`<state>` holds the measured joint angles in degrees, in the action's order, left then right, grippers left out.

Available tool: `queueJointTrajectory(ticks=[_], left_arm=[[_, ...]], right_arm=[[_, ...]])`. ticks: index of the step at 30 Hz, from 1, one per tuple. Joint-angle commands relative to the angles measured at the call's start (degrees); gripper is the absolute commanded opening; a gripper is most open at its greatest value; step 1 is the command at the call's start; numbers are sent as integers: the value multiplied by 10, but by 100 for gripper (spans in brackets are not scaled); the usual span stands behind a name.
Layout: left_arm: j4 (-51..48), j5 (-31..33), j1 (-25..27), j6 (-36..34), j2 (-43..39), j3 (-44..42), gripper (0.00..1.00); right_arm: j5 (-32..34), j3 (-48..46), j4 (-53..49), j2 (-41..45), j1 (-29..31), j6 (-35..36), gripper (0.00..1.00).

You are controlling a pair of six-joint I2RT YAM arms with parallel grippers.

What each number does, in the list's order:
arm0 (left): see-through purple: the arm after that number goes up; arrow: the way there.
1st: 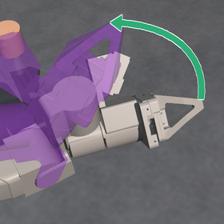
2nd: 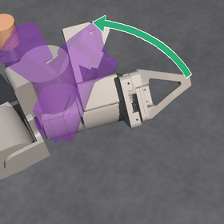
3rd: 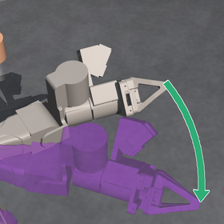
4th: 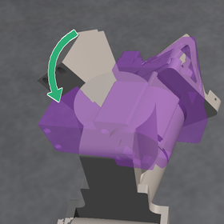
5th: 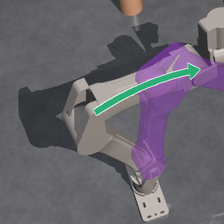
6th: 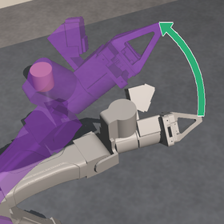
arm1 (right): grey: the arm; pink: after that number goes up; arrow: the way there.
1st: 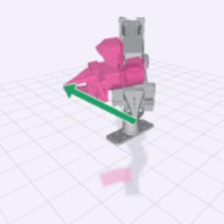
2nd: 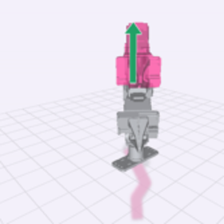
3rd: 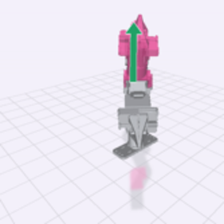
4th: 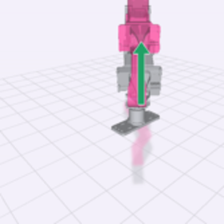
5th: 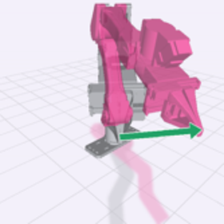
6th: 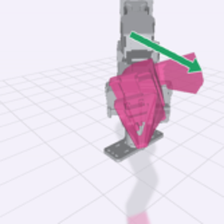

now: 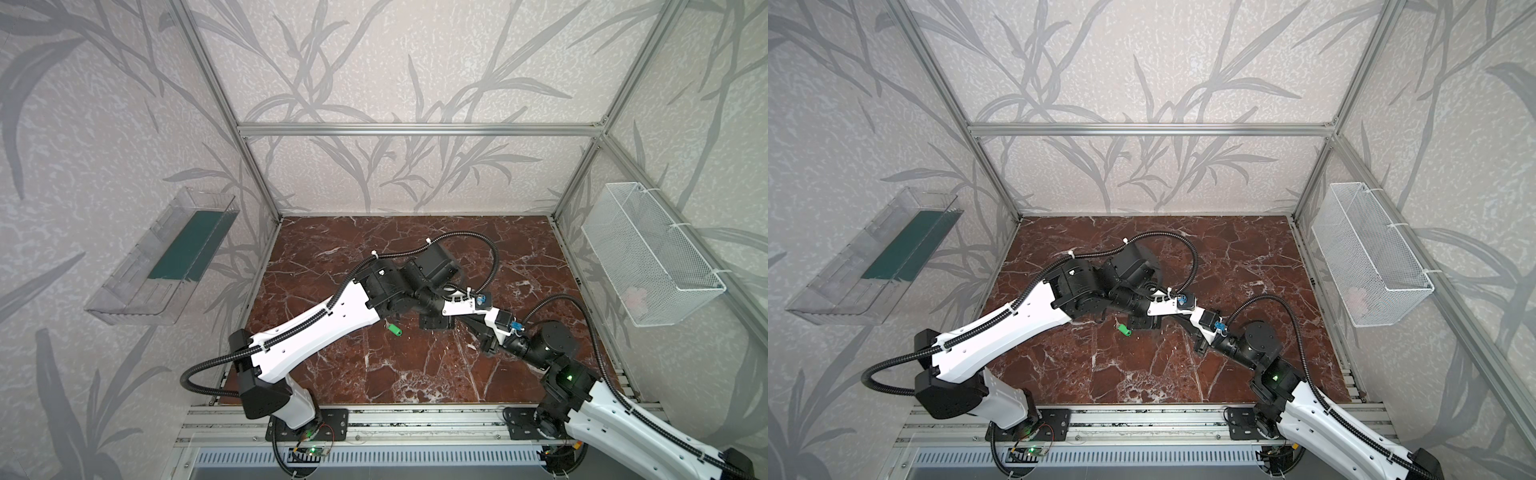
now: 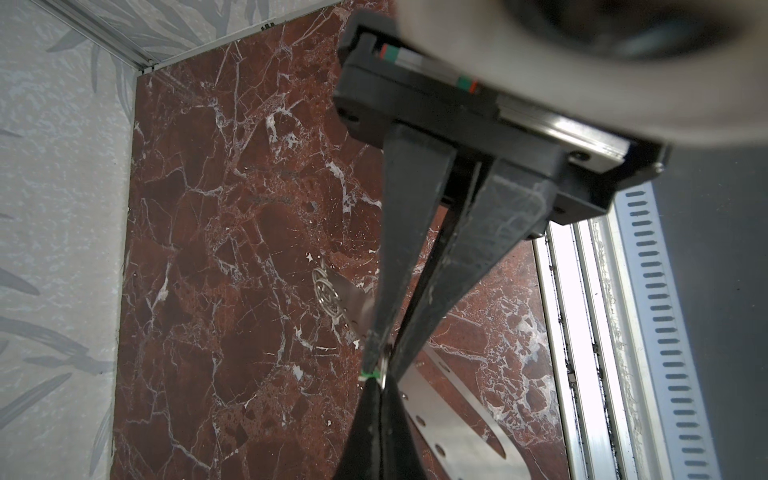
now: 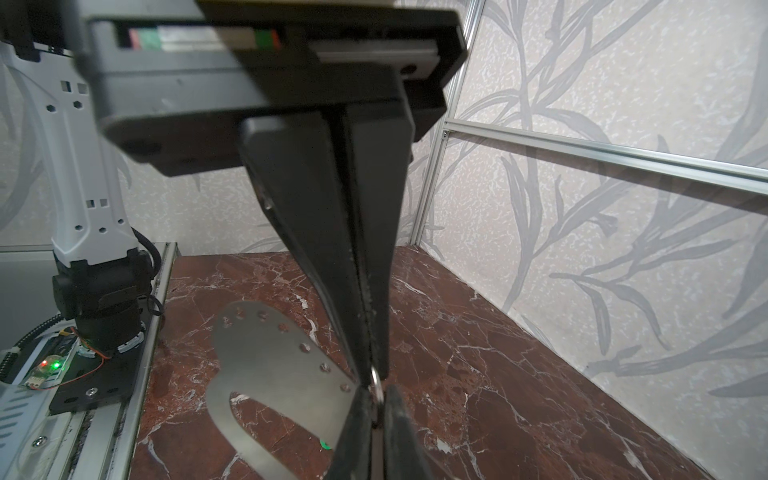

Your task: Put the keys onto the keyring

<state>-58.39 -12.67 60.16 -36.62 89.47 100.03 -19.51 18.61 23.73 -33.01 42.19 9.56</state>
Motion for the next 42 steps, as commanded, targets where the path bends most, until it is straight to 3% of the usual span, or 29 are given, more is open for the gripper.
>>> queueJointTrajectory(ticks=[1, 4, 7, 34, 42], left_arm=[[-15, 5, 1, -22, 6, 16, 0], [-16, 5, 1, -25, 5, 16, 0], [-17, 4, 1, -28, 4, 15, 0], [-7, -28, 3, -31, -1, 12, 0], [3, -46, 3, -30, -6, 0, 0]], right_arm=[[-13, -4, 17, 5, -4, -1, 7], [-25, -4, 17, 4, -4, -5, 19], [-35, -3, 11, 6, -6, -5, 21], [-33, -2, 20, -6, -11, -9, 1], [-30, -9, 44, -13, -11, -27, 1]])
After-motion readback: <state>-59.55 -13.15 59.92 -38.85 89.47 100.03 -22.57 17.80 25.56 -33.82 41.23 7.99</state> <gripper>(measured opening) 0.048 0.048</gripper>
